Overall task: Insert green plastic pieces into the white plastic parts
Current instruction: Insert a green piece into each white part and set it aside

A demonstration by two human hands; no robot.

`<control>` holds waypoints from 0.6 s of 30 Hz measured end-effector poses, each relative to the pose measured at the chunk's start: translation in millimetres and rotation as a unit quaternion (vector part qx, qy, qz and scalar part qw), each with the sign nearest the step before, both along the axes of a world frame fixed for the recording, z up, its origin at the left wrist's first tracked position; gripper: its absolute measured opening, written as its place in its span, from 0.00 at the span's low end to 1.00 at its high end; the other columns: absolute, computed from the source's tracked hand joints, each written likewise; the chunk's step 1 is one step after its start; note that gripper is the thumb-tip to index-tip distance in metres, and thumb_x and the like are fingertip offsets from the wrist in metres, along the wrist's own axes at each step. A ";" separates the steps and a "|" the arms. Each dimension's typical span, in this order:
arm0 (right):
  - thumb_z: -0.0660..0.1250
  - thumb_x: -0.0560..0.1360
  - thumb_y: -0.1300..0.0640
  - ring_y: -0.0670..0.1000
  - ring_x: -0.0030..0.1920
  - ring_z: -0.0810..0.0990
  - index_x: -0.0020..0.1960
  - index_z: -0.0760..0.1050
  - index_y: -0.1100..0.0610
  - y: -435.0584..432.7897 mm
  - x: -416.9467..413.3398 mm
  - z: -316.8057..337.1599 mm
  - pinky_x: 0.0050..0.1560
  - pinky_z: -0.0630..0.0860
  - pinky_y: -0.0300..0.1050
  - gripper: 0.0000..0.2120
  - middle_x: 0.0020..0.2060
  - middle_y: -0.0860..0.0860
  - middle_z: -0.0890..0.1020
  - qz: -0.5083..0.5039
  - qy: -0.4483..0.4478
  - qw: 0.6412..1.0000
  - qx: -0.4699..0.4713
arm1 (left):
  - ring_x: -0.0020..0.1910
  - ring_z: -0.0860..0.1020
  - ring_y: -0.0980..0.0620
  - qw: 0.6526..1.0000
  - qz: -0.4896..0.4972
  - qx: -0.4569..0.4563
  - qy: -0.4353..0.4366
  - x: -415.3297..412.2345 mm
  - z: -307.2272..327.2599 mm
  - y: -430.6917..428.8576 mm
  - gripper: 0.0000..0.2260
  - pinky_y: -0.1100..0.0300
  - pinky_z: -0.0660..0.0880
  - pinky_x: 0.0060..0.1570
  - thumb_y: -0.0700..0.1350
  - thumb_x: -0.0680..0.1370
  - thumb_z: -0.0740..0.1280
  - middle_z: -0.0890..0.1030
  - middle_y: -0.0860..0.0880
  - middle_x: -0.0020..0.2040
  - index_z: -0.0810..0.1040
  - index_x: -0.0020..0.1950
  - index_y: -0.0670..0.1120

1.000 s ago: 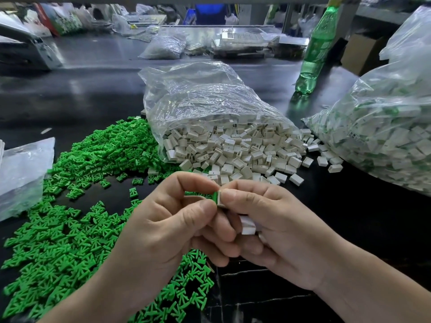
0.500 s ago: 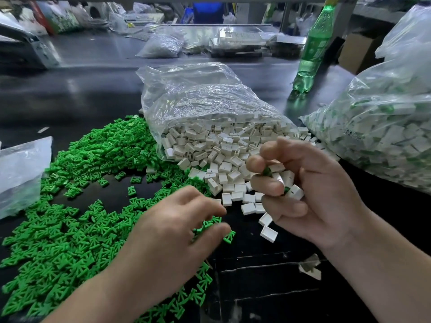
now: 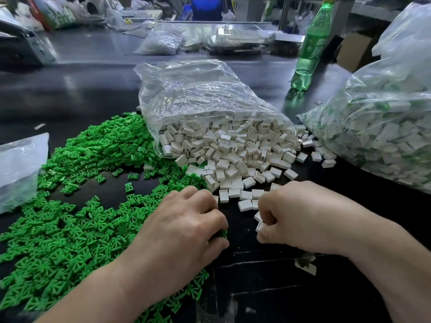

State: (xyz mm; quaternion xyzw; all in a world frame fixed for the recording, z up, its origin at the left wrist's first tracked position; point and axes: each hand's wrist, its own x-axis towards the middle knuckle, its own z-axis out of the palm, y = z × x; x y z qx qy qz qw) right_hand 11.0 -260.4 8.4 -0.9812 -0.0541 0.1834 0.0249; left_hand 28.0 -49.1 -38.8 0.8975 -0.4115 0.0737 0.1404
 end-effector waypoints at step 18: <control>0.68 0.74 0.52 0.46 0.20 0.69 0.47 0.80 0.50 10.8 3.1 -17.6 0.19 0.61 0.34 0.04 0.31 0.53 0.82 -0.063 0.063 0.793 0.603 | 0.42 0.84 0.47 0.759 0.076 -0.514 0.391 -6.9 12.0 3.3 0.09 0.61 0.80 0.36 0.44 0.70 0.71 0.84 0.43 0.41 0.83 0.49 0.51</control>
